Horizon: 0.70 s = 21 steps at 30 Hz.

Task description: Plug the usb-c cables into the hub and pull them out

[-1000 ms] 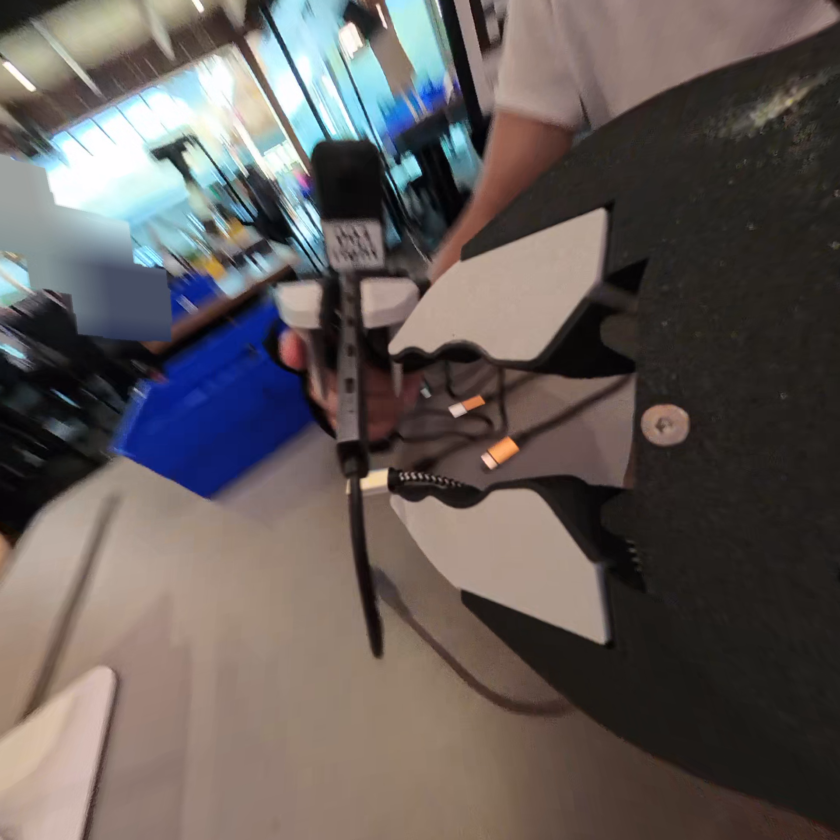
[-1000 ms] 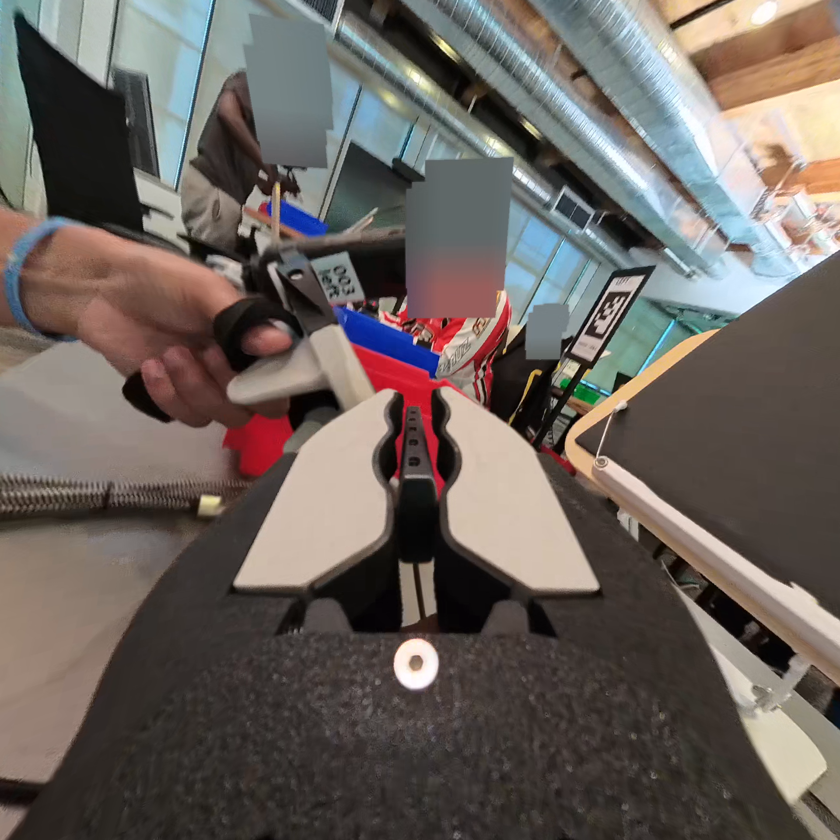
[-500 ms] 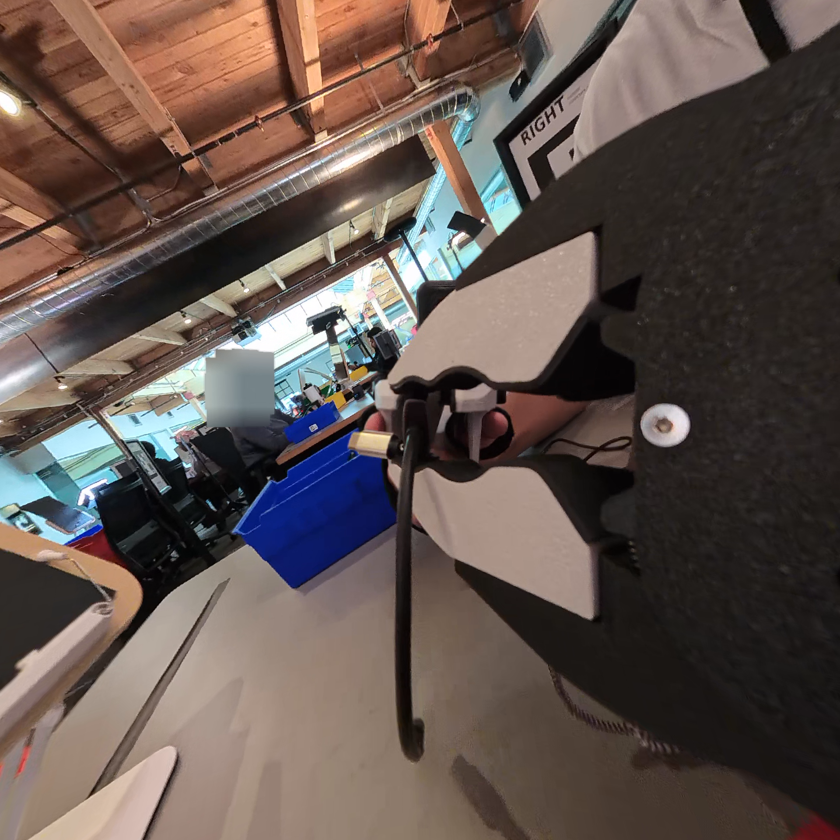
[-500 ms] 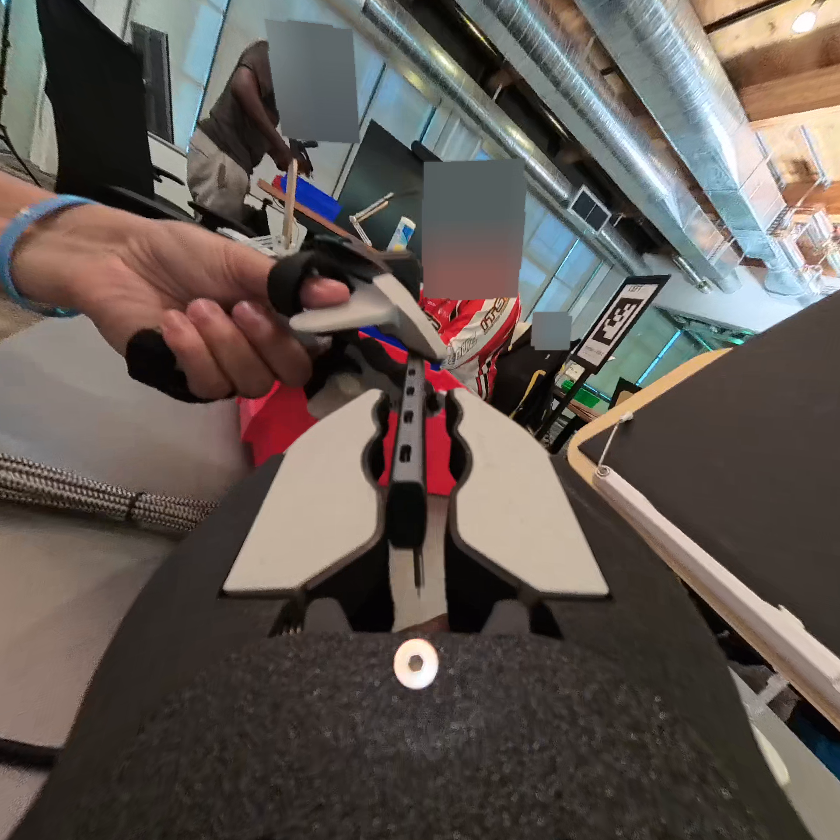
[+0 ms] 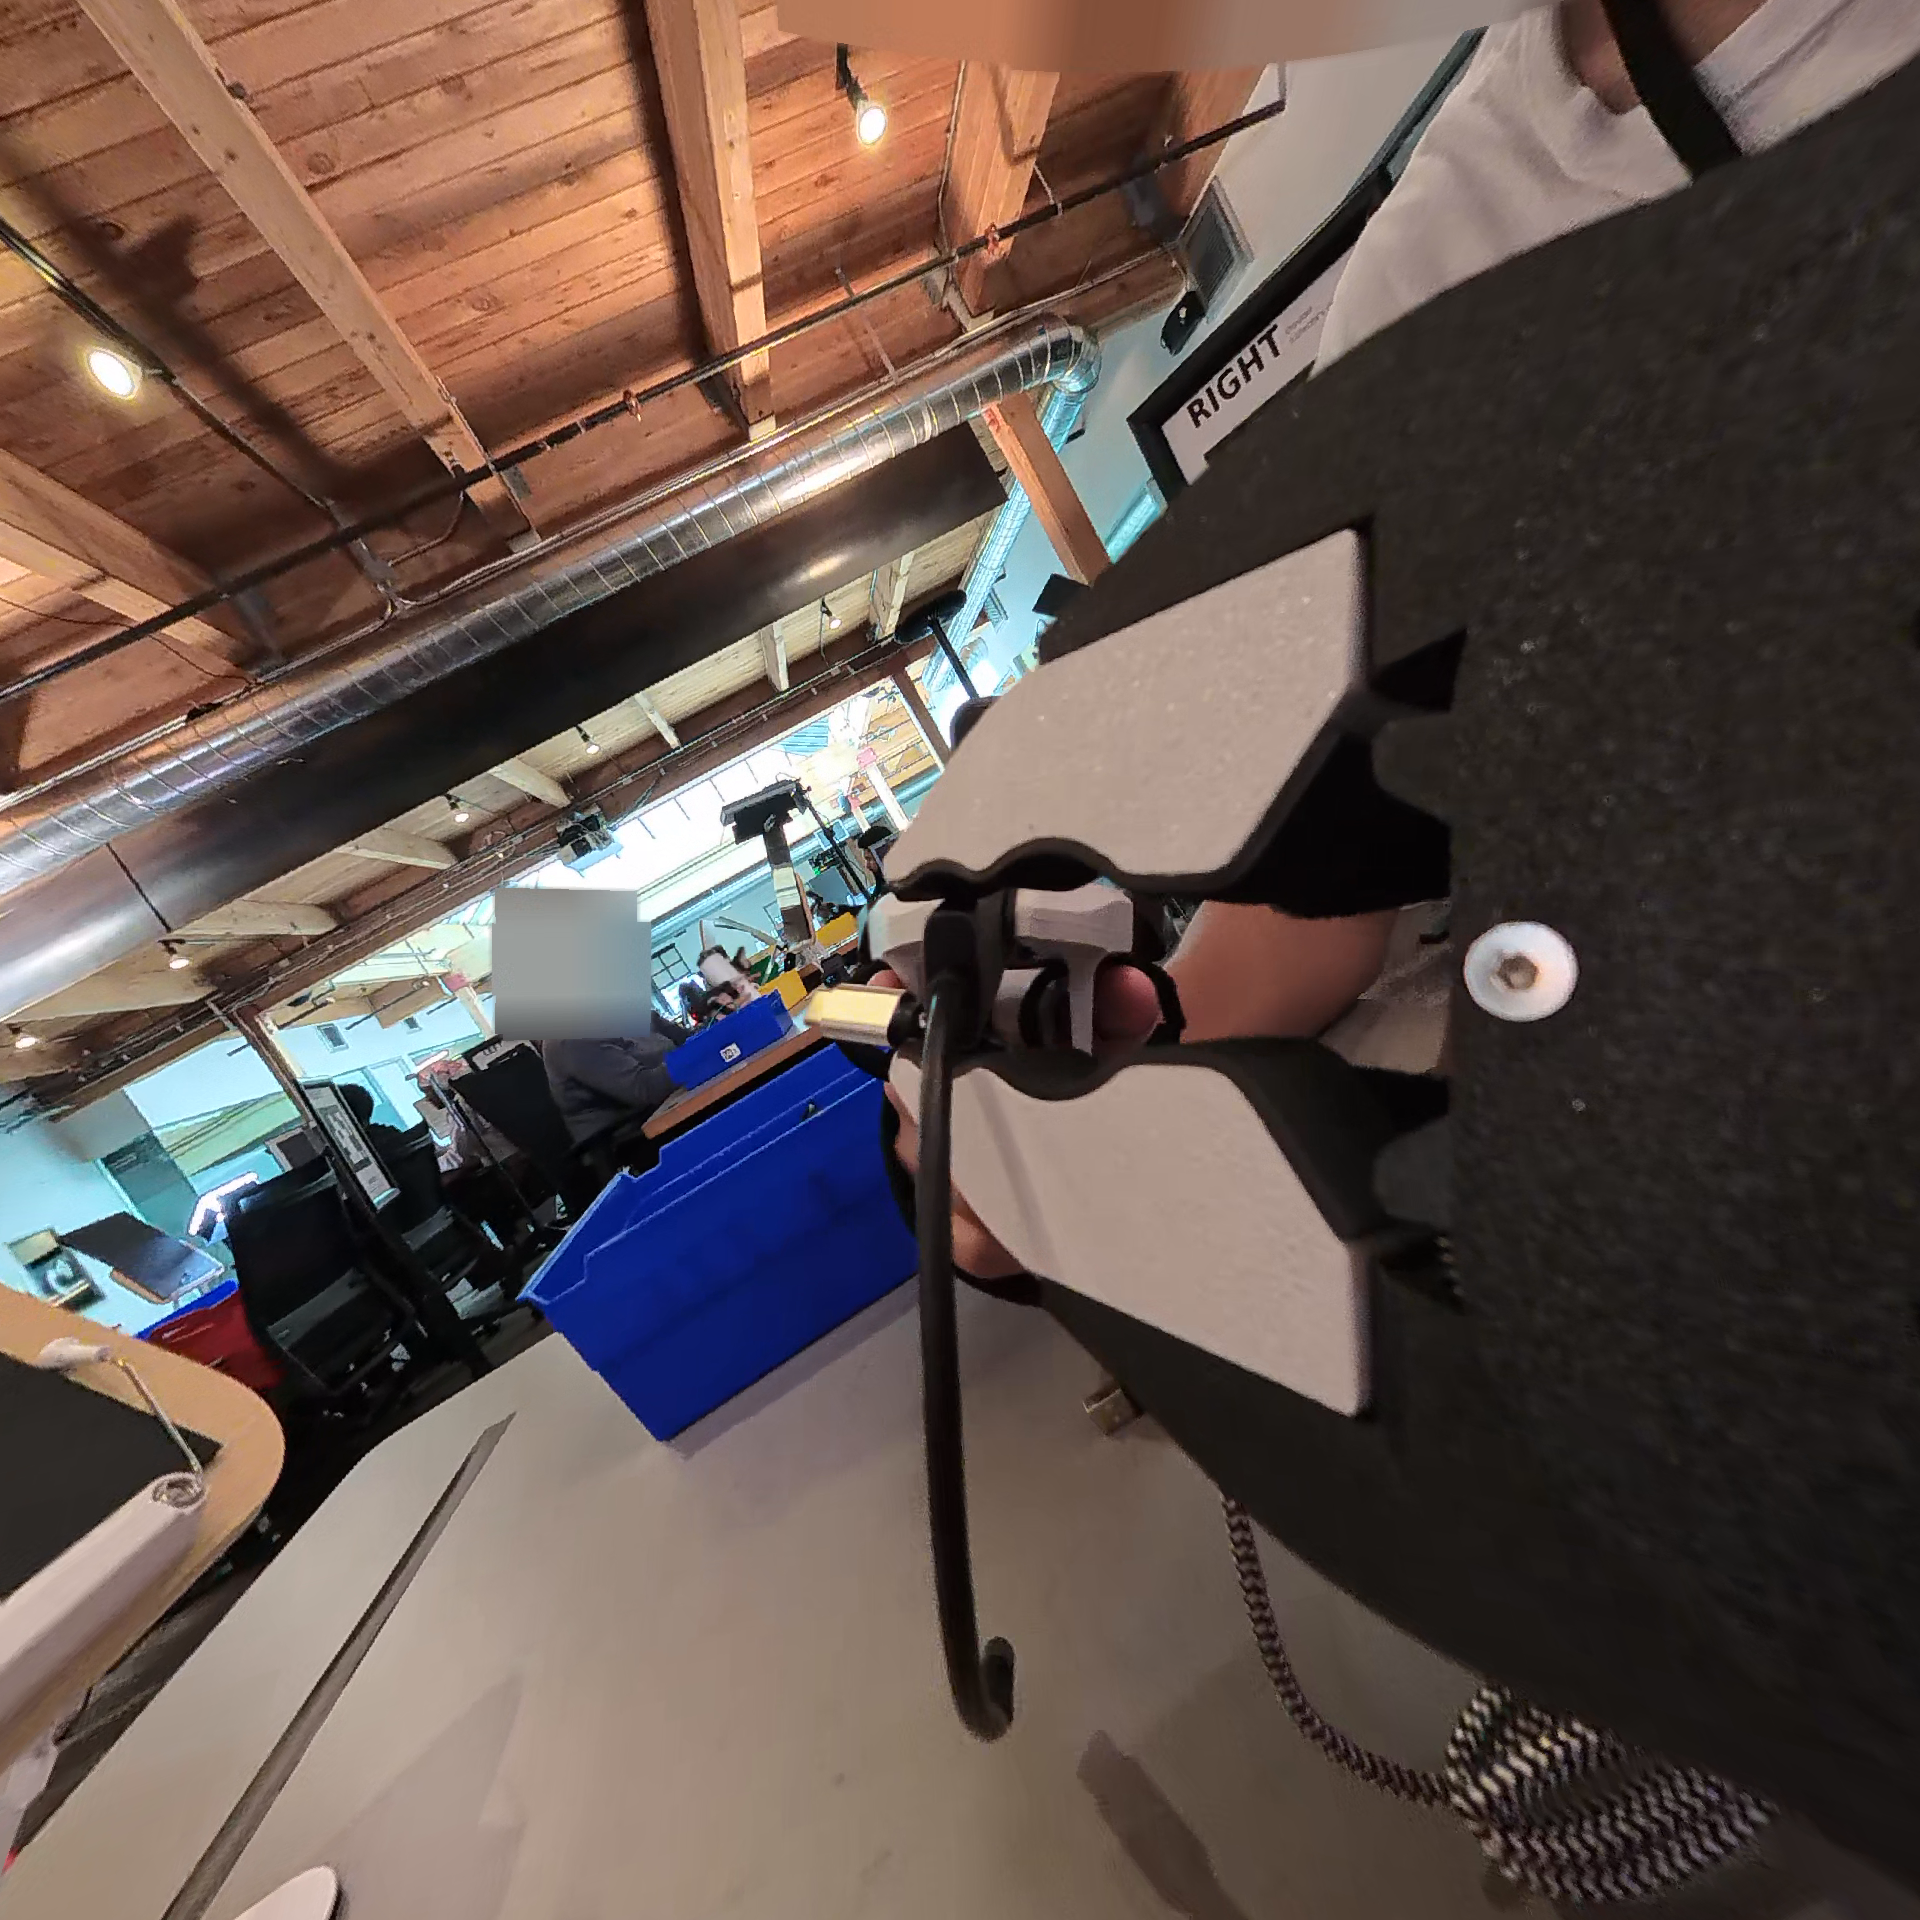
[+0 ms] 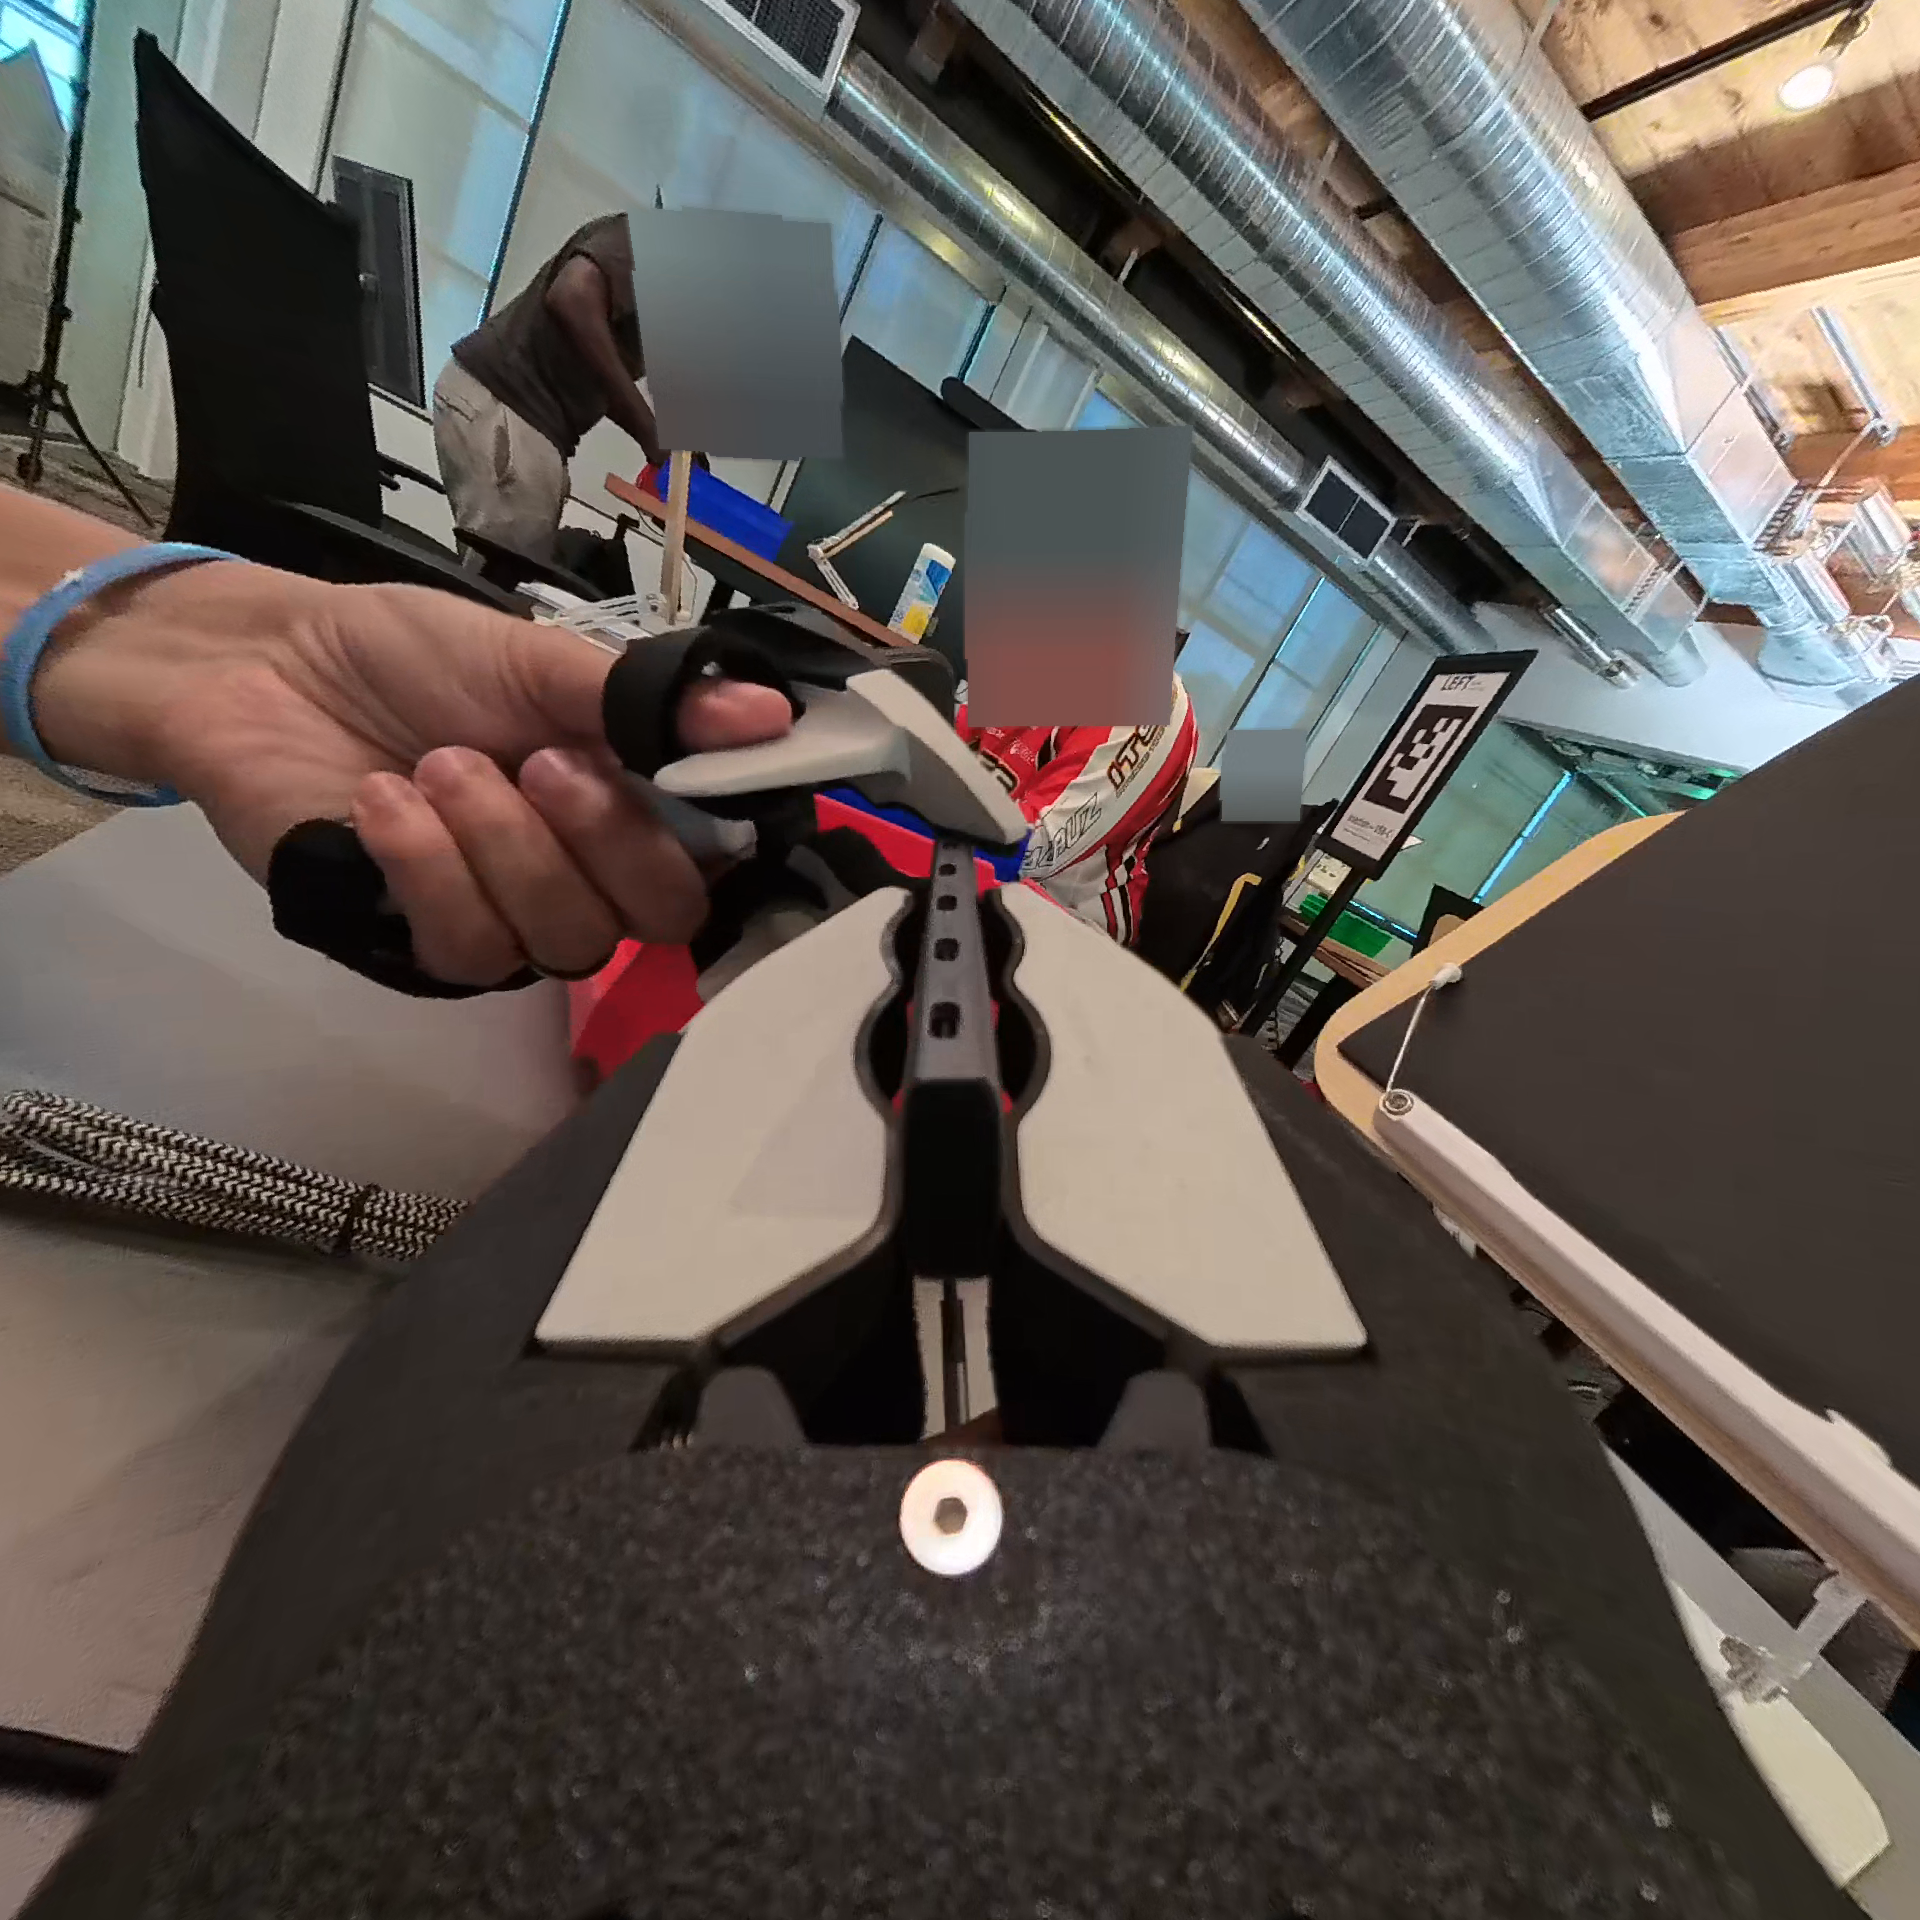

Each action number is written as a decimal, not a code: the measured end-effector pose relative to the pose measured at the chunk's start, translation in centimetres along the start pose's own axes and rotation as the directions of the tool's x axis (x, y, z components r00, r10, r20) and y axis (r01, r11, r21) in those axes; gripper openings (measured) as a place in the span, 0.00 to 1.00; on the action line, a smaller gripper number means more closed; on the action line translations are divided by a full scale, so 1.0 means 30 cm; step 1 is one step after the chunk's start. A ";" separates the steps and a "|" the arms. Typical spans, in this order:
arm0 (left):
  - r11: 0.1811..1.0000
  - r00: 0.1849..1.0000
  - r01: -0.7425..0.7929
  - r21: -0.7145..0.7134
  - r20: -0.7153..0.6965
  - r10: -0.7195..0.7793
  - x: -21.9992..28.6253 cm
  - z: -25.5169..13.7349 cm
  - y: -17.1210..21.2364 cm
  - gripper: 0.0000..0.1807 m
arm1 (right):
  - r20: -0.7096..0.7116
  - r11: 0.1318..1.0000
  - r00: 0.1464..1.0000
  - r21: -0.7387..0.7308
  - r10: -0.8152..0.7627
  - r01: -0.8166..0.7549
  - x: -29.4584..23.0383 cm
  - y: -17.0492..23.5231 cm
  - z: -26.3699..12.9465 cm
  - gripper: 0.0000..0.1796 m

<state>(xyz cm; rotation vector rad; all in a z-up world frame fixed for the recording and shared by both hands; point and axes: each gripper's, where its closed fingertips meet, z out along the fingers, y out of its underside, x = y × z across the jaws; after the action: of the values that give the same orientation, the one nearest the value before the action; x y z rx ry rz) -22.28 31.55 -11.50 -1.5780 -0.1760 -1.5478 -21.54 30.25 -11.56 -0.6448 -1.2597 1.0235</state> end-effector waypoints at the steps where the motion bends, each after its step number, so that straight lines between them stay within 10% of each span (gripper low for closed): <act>1: 1.000 1.000 -0.010 0.003 -0.009 0.010 0.007 0.002 -0.001 0.14 | 0.000 1.000 1.000 0.006 0.005 -0.005 0.001 -0.006 -0.001 0.06; 15: 0.993 0.998 -0.063 -0.098 0.006 0.063 -0.029 0.016 0.061 0.02 | -0.093 0.925 0.927 0.160 0.363 -0.346 0.144 -0.021 -0.044 0.06; 21: 0.898 0.896 -0.367 -0.242 0.168 0.412 -0.055 0.021 0.086 0.02 | -0.199 0.987 0.967 0.041 0.160 -0.155 0.205 0.029 -0.081 0.06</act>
<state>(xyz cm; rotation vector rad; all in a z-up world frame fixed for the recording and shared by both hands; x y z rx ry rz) -20.50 31.21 -14.03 -1.8129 0.1833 -1.1048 -19.53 36.42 -10.05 -0.8191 -1.0288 1.0735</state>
